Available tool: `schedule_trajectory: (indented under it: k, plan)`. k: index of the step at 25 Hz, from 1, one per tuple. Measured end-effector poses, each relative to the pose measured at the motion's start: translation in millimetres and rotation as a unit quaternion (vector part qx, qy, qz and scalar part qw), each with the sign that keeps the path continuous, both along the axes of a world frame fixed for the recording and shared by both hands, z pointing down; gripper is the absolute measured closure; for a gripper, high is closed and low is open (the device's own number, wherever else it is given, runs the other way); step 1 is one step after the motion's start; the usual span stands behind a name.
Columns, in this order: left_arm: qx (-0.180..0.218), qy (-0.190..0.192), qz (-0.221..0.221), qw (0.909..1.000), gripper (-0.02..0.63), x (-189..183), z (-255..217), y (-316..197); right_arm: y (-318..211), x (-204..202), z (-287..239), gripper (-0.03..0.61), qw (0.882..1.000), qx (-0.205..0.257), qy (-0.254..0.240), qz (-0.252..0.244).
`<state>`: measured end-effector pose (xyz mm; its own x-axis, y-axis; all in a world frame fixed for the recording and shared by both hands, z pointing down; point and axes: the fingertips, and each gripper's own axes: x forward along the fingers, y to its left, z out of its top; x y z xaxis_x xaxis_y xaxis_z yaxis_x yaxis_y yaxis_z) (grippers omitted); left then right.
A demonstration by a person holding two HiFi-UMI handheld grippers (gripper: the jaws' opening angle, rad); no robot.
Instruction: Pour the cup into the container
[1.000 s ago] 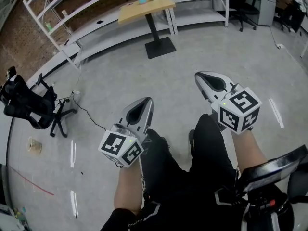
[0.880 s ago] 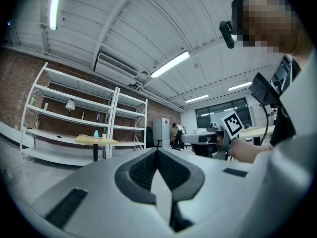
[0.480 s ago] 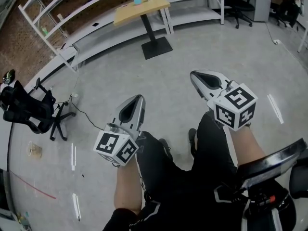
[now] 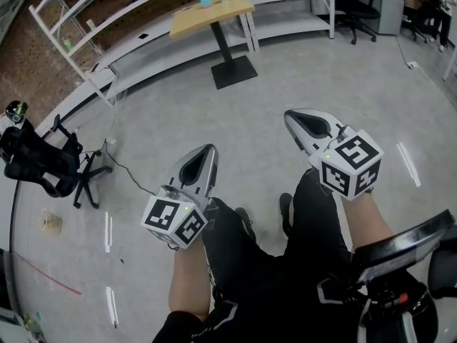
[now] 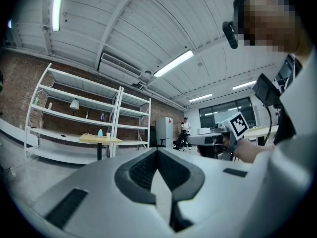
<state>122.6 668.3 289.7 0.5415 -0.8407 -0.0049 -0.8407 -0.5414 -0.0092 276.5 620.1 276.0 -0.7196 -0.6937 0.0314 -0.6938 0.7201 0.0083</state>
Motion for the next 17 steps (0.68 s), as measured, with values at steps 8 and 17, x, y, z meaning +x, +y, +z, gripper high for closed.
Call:
schedule_trajectory:
  k: [8, 17]
  plan:
    - [0.000, 0.006, 0.006, 1.0000, 0.612, 1.6, -4.3, 3.2, 2.4, 1.6, -2.4, 0.578, 1.000, -0.002, -0.003, 0.004]
    - [-0.005, 0.016, 0.005, 0.9999, 0.613, 4.7, 0.5, 4.9, 2.8, 2.6, -3.6, 0.578, 1.000, -0.001, -0.001, 0.003]
